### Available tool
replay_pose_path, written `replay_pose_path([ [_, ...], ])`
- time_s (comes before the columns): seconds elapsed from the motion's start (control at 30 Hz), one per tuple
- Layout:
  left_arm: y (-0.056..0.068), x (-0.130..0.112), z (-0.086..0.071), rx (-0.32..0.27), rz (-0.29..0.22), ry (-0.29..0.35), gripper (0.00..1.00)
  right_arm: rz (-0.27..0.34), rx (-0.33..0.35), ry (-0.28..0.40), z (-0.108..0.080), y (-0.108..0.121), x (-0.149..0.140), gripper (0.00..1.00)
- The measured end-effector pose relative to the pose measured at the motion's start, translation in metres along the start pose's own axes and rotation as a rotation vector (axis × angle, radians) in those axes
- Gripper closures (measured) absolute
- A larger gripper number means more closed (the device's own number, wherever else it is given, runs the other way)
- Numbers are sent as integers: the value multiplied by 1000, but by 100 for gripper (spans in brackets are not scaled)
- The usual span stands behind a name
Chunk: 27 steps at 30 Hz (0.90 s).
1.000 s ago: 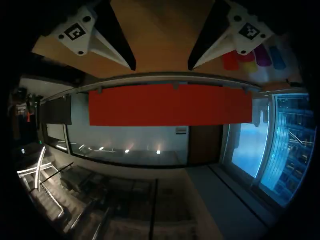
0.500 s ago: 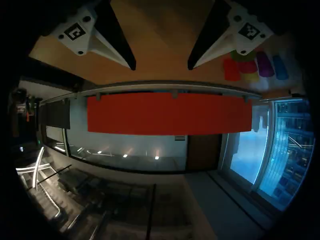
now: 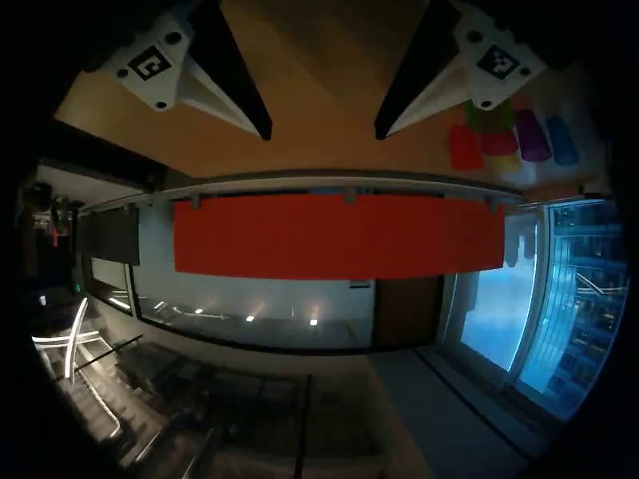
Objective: Pour water
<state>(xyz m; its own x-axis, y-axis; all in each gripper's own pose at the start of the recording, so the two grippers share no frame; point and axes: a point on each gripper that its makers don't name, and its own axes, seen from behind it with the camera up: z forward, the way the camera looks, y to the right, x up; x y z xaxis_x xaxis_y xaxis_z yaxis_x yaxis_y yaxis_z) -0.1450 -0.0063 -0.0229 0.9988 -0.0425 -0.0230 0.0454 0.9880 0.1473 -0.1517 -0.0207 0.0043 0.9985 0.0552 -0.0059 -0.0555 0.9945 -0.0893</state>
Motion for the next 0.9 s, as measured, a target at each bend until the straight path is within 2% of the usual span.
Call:
replay_pose_path([
  [0.9, 0, 0, 1, 0, 0, 0, 9, -1, 3, -4, -3, 0, -3, 0],
])
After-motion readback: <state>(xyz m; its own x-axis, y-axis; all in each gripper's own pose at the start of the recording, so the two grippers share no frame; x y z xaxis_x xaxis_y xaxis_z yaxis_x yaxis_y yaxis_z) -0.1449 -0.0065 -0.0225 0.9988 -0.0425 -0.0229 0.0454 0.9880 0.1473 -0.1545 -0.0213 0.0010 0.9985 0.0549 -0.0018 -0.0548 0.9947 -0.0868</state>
